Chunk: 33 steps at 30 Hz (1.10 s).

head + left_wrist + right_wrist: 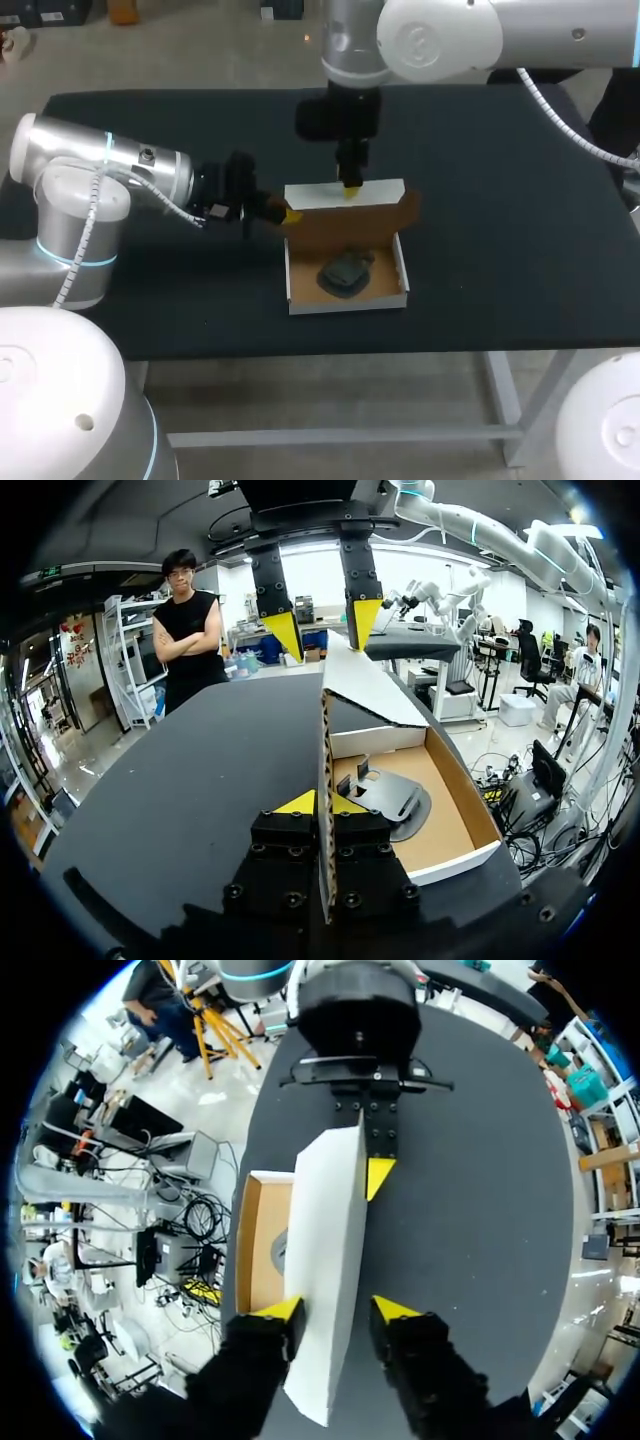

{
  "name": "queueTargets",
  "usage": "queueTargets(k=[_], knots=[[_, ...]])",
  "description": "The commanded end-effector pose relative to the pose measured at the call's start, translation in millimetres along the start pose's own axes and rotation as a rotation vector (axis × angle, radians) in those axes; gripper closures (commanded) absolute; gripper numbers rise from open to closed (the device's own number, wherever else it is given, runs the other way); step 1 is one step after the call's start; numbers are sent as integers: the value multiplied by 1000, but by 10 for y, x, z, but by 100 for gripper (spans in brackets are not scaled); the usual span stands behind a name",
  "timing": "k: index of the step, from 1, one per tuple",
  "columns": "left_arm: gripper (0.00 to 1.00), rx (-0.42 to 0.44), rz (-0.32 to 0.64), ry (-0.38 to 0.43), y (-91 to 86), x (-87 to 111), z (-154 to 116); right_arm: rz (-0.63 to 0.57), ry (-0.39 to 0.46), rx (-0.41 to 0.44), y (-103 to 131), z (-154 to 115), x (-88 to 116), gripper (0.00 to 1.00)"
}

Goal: Assemble the packaging by folding the flat box into shape, placing the metal phone stand inside, and closing the box properly

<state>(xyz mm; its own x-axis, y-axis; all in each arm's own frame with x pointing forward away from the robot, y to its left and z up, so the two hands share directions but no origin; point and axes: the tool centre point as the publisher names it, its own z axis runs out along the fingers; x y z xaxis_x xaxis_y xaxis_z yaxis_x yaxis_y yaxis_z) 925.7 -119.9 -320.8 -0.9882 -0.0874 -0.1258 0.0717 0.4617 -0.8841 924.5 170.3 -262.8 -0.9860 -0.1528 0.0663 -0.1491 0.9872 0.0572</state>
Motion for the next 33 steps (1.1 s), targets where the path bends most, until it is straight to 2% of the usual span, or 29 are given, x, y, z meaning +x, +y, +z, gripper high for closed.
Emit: queueTargets(k=[1, 4, 5, 7, 18, 19, 20, 28, 33], knots=[[100, 0, 0, 2, -12, -2, -3, -1, 23, 9, 46, 77, -88, 58], [100, 0, 0, 2, -12, -2, -3, 0, 28, 10, 47, 97, -97, 65], [100, 0, 0, 2, -12, -2, -3, 0, 31, 10, 46, 104, -99, 73], [100, 0, 0, 2, -12, -2, -3, 1, 33, 11, 45, 109, -101, 100], [100, 0, 0, 2, -12, -2, -3, 2, 28, -4, 15, 26, -60, 100], [100, 0, 0, 2, -12, -2, -3, 3, 25, -8, 11, 9, -51, 55], [100, 0, 0, 2, -12, -2, -3, 2, 23, -18, 7, -12, -43, 0], [100, 0, 0, 2, -12, -2, -3, 28, -6, -101, -30, -257, -11, 0], [100, 0, 0, 2, -12, -2, -3, 140, -45, -172, -83, -467, -46, 0]])
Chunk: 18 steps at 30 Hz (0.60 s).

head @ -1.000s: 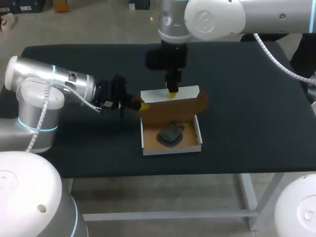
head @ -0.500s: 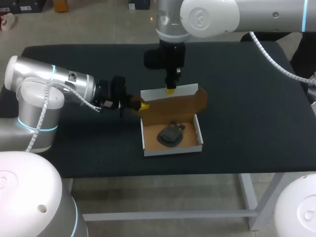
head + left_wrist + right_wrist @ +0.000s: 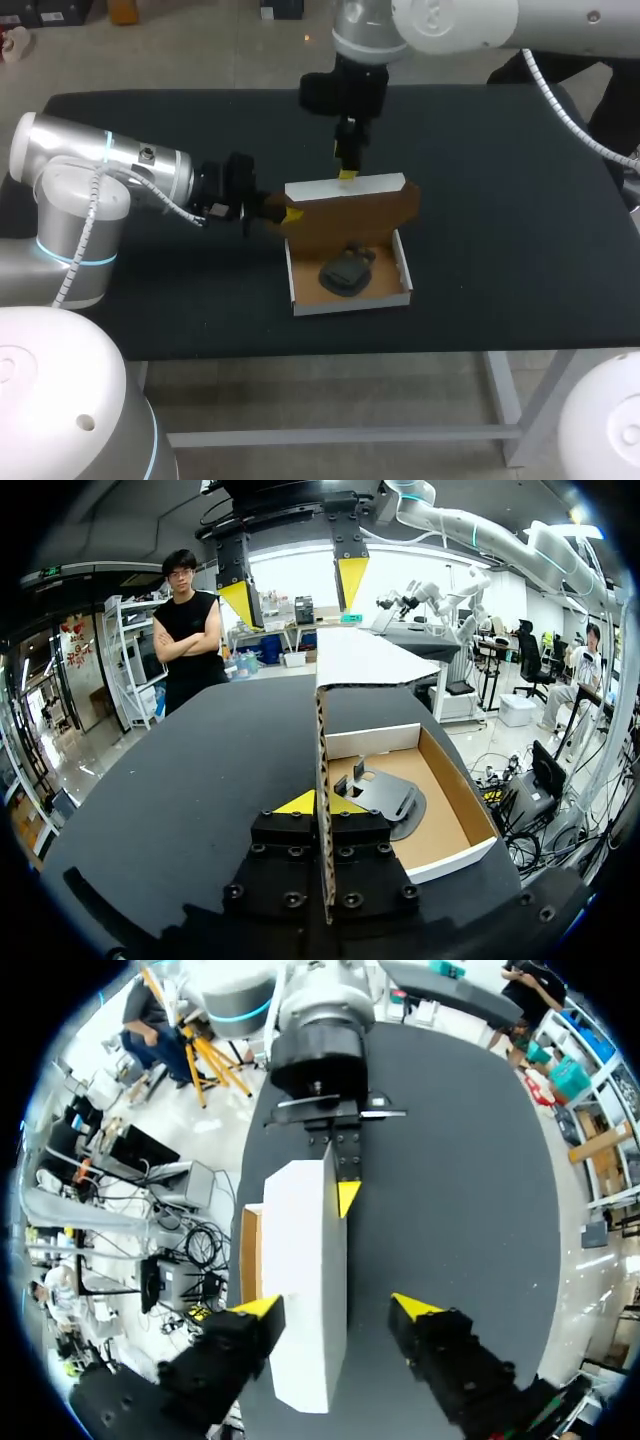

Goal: Assemble the packaging by folding the flat box into shape, placing the metal phone stand inside, and closing the box properly

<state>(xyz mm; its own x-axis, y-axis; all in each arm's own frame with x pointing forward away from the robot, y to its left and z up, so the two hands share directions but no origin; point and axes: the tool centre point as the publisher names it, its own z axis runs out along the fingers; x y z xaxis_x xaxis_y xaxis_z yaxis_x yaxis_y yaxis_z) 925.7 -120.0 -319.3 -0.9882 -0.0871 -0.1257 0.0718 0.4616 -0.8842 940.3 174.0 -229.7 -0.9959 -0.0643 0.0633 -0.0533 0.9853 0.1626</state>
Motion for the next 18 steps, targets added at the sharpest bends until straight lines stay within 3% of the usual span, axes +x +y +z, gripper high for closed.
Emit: queueTargets(k=[1, 6, 18], knots=[[100, 0, 0, 1, 2, 0, 3, 84, -37, -80, -120, -178, 73, 0], [100, 0, 0, 1, 2, 0, 3, 157, -88, -160, -170, -354, 73, 0], [100, 0, 0, 1, 2, 0, 3, 157, -88, -160, -170, -354, 73, 0]])
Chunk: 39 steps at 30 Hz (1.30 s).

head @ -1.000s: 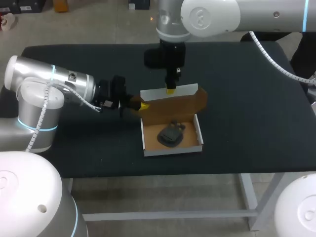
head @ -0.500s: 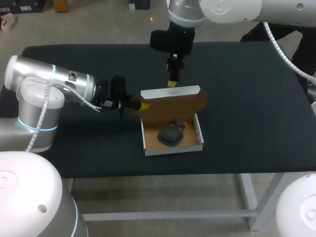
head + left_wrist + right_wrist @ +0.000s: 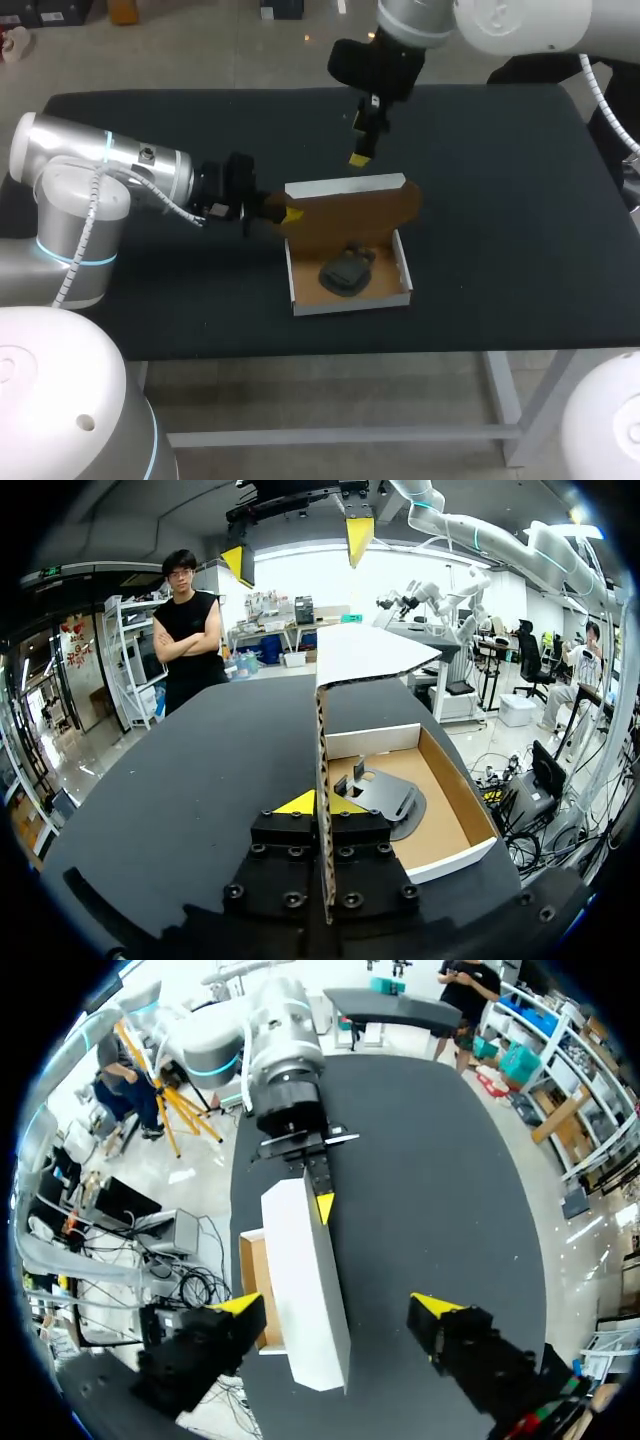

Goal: Assemble the packaging by folding the flat box into shape, placing the metal phone stand inside, and closing the box properly

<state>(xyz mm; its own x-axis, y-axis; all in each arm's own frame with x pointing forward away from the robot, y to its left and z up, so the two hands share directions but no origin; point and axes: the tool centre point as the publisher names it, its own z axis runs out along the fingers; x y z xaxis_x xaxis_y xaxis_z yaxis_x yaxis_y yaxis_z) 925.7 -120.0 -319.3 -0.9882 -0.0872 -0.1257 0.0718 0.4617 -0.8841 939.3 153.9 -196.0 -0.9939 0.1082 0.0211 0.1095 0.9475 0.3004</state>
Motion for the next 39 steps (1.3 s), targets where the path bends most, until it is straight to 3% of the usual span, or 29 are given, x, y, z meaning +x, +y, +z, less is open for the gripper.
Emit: queueTargets(k=[1, 8, 23, 31, 39], knots=[[100, -13, 31, -6, -12, 14, 5, -2, -6, -12, -32, 2, 25, 0], [100, -50, 155, -64, -21, 122, 11, 203, 46, 74, -101, -45, -21, 0], [100, -97, 359, -164, 91, 301, 73, 656, 104, 141, -382, -70, 97, 0], [100, -85, 474, -167, 111, 301, 81, 695, 99, 148, -441, -72, 137, 0], [100, -87, 480, -164, 111, 300, 81, 695, 99, 148, -441, -72, 137, 0]])
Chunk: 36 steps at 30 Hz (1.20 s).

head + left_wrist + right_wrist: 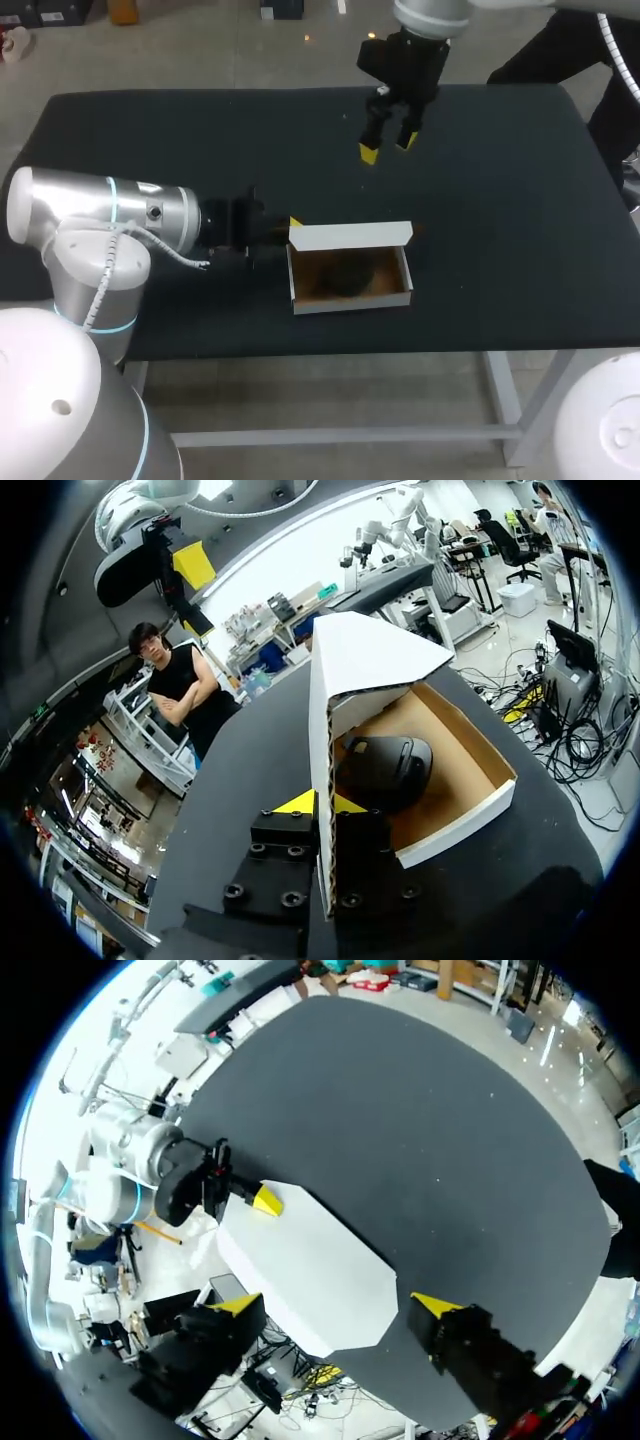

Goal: Assemble the packaging by folding the flat box into shape, placing the metal phone stand inside, and closing the box properly

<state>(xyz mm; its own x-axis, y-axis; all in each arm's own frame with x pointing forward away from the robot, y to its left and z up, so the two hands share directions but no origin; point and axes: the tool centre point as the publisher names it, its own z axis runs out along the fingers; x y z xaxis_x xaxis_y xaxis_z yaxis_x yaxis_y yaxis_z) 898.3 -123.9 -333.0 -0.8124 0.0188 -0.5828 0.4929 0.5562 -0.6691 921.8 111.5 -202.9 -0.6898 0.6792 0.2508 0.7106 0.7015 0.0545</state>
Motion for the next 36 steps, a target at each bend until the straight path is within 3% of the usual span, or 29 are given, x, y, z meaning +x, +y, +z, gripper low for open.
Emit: queueTargets(k=[1, 9, 11, 18, 21, 34, 36], knots=[[100, 1, 1, -1, 17, 23, 20, 1, -2, 1, -7, -5, 9, 0], [100, 1, 1, -1, 17, 23, 20, 1, -2, 1, -7, -5, 9, 0], [100, -11, 40, -8, 11, 51, 16, 1, -2, 1, -7, -5, 9, 0], [100, -28, 94, -28, 29, 84, 45, 301, -12, 141, -207, 57, -39, 0], [100, -39, 116, -32, 44, 102, 60, 466, -5, 133, -322, 104, -88, 0], [100, -36, 148, -44, 35, 149, 95, 467, 14, 127, -311, 127, -69, 0], [100, -39, 155, -47, 37, 155, 106, 540, 14, 139, -296, 184, -43, 0]])
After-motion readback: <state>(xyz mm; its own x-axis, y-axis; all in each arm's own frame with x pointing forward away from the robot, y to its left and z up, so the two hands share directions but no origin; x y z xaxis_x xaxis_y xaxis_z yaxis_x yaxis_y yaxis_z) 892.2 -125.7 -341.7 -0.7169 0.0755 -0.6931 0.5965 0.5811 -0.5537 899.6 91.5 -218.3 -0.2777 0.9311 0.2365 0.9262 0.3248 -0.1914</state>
